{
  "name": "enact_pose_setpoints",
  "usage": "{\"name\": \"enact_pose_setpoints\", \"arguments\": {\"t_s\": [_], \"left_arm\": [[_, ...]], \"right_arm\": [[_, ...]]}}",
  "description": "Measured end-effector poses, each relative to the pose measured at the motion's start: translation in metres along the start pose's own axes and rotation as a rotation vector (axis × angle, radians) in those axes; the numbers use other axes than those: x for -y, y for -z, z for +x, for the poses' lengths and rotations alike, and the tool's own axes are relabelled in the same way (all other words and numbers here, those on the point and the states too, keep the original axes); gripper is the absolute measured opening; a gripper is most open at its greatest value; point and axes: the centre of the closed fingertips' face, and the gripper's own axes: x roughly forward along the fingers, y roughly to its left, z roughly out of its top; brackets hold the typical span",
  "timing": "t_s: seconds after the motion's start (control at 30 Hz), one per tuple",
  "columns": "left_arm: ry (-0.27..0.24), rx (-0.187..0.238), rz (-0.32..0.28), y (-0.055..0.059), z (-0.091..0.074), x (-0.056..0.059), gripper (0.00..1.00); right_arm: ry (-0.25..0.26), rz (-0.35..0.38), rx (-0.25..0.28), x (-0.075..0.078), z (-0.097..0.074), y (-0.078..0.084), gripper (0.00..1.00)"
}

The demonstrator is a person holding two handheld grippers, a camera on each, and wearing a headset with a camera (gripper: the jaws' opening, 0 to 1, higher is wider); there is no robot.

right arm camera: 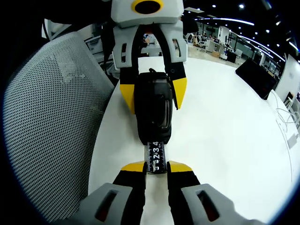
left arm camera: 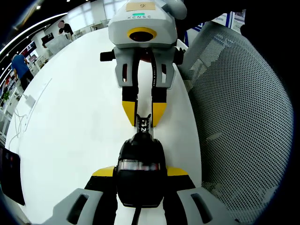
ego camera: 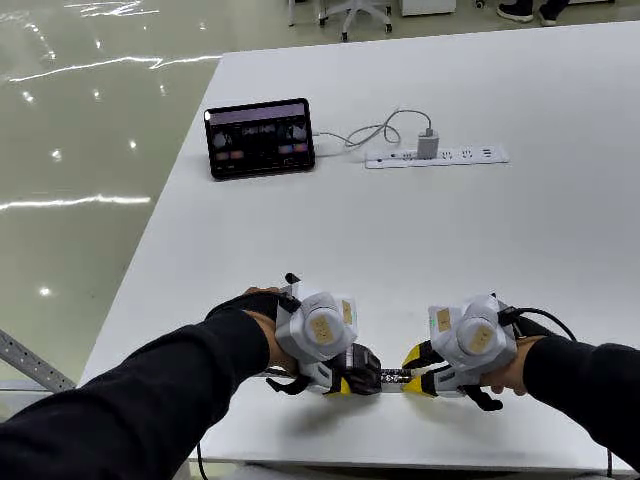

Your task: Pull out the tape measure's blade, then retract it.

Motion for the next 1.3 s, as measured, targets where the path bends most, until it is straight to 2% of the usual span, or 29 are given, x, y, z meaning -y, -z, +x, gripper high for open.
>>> {"name": "enact_pose_setpoints", "arguments": {"t_s": [0.03, 0.07, 0.23, 0.4, 0.73, 1.0, 1.3], "left_arm": [[0.002, -0.001, 0.003, 0.000, 0.000, 0.000, 0.33], [0.002, -0.001, 0.006, 0.000, 0.000, 0.000, 0.33], [0.004, 0.000, 0.009, 0.001, -0.001, 0.001, 0.33], [0.003, 0.001, 0.005, 0.001, -0.001, 0.001, 0.33], [0.000, 0.003, -0.004, 0.001, 0.000, 0.000, 0.33], [-0.003, 0.006, -0.011, 0.000, 0.000, 0.000, 0.33], [-0.004, 0.005, -0.017, 0.000, 0.000, 0.000, 0.33]], "right_arm": [[0.003, 0.005, -0.011, 0.001, 0.002, 0.001, 0.12], [-0.003, 0.061, -0.010, 0.000, 0.002, 0.001, 0.11], [-0.007, 0.027, -0.012, -0.002, -0.001, 0.003, 0.09], [0.014, 0.014, -0.009, -0.002, -0.002, 0.004, 0.10], [-0.003, 0.034, -0.023, 0.001, -0.010, 0.014, 0.10], [0.001, 0.063, -0.032, 0.001, -0.010, 0.014, 0.10], [-0.006, 0.041, -0.038, 0.003, -0.017, 0.022, 0.09]]}}
